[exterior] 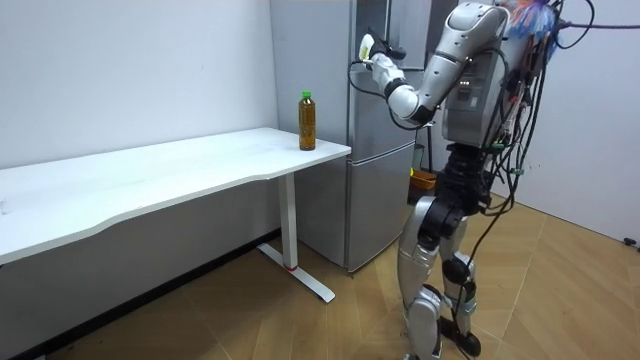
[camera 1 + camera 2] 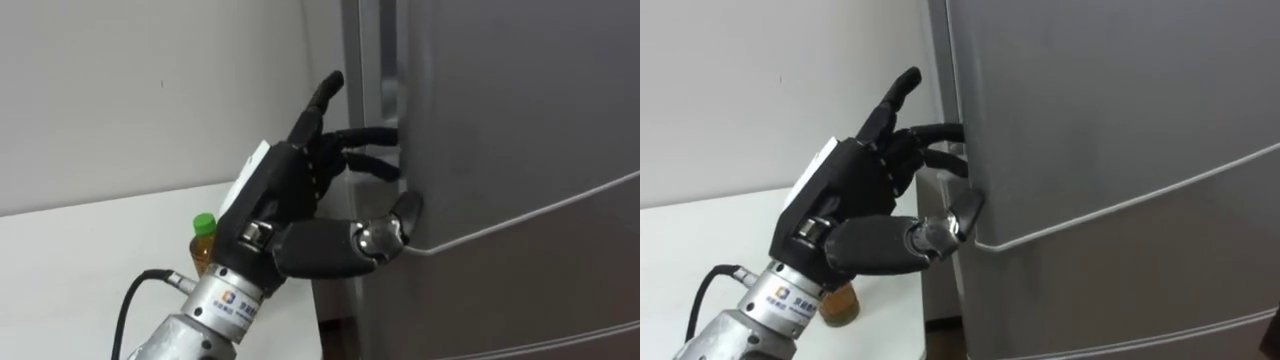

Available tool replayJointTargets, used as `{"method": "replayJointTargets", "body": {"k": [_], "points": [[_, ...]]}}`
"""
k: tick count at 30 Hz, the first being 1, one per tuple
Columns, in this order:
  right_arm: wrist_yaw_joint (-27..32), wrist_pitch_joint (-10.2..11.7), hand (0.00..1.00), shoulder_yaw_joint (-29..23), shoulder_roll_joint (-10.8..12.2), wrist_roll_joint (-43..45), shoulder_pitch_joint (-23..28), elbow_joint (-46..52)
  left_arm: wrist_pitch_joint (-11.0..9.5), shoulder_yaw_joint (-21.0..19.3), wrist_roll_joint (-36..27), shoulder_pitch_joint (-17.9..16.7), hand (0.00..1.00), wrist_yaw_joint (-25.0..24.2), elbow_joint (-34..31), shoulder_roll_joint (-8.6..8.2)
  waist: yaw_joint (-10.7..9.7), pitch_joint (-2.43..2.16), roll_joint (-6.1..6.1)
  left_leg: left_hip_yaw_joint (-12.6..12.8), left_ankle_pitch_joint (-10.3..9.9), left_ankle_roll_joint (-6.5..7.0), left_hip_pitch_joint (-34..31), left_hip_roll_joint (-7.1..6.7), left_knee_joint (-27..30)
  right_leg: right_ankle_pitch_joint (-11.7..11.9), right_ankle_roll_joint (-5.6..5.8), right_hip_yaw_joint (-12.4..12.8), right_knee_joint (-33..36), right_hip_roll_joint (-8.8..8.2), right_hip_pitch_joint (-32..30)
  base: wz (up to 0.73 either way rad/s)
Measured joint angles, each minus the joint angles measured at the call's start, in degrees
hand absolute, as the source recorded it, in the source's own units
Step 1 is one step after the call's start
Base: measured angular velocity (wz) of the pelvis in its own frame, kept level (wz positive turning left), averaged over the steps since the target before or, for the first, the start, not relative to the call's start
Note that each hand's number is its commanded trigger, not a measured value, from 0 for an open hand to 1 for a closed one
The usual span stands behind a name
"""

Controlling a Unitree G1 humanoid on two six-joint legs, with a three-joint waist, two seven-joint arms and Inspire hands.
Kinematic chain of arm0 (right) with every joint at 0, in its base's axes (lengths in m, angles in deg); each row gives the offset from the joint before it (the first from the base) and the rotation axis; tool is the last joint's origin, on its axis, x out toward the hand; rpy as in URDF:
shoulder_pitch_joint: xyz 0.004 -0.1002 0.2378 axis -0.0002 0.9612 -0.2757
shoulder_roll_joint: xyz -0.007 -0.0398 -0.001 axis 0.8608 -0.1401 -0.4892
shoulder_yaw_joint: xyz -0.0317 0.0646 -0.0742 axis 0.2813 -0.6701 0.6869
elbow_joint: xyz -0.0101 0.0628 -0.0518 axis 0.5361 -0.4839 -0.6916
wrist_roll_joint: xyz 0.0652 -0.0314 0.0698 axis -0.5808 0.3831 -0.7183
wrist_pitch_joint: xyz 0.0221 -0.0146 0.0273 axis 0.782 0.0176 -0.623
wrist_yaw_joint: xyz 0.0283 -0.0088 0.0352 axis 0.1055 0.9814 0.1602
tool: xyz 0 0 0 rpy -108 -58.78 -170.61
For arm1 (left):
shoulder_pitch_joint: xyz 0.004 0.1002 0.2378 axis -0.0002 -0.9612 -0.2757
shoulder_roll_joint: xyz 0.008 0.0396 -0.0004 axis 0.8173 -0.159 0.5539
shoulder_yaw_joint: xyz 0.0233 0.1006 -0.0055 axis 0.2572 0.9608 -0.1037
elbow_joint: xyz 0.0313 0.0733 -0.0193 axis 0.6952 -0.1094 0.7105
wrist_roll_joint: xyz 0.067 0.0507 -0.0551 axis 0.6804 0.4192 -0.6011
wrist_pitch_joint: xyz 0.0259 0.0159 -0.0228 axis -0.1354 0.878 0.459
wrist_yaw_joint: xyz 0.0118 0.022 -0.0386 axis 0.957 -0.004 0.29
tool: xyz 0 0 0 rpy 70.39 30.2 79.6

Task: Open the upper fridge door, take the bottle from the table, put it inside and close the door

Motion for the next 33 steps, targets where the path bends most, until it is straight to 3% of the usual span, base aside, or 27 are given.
{"method": "replayJointTargets", "body": {"k": [4, 9, 11, 13, 18, 21, 33], "points": [[-0.14, -0.04, 0.0, 0.04, -0.03, 0.12, -0.32, -0.05, -0.01, 1.06, -0.02, 0.02, 0.0, -0.66, -0.95, -0.15, -0.35, -0.06, 0.25, 0.04, 0.19, 0.32, 0.11, -0.36, -0.01, 0.04, 0.07, 1.09, -0.01, -0.24, 0.03, -0.01], [-0.19, -0.2, 0.0, 0.04, 0.02, 0.11, -0.74, -0.5, -0.34, 4.83, -0.11, 0.74, 0.0, -2.12, -1.67, -2.4, -2.03, -0.01, 0.27, 0.6, 0.37, 0.56, 0.63, -0.4, -0.1, 0.06, 0.1, 1.66, 0.02, -0.36, 0.17, -0.06], [-0.02, -0.2, 0.0, -0.01, -0.04, 0.01, -0.73, -0.68, -0.42, 6.82, -0.06, 1.77, 0.0, -3.45, -1.65, -2.9, -2.09, 0.38, 0.07, 1.41, 0.38, 0.57, 1.04, -0.17, -0.23, 0.21, 0.13, 2.48, 0.05, -0.25, 0.13, -0.21], [0.16, -0.13, 0.0, -0.04, -0.27, -0.15, -0.77, -0.59, -0.4, 8.92, -0.02, 3.01, 0.0, -5.45, -1.6, -3.0, -2.69, 0.45, 0.54, 1.89, 0.36, 0.58, 1.27, -0.1, -0.49, 0.37, 0.17, 3.11, -0.01, -0.19, 0.06, -0.19], [0.73, -0.04, 0.0, -0.05, -0.16, -1.69, -0.82, -0.51, 0.56, 14.89, -0.05, 4.97, 0.0, -13.5, -1.16, -2.71, -3.9, 0.5, 1.03, 3.77, 0.47, 0.5, 2.22, 0.1, -1.51, 0.37, 0.17, 5.4, -0.05, 0.06, -0.7, -0.21], [0.7, 0.37, 0.0, -0.04, -0.14, -2.65, -0.83, -0.82, 1.53, 16.12, 0.03, 4.95, 0.0, -16.57, -1.0, -1.92, -4.6, 0.53, 0.98, 4.18, 0.47, 0.5, 2.32, 0.1, -1.72, 0.37, 0.17, 5.91, -0.16, 0.05, -1.01, -0.1], [0.55, 1.33, 0.0, 1.76, 0.04, -4.84, -0.92, -1.34, 1.66, 17.95, 0.5, 4.94, 0.0, -19.88, -0.05, -1.3, -4.72, 0.89, 0.34, 4.77, 0.46, 0.49, 2.42, 0.08, -2.1, 0.37, 0.17, 5.96, -1.01, 0.04, -0.98, -0.01]]}}
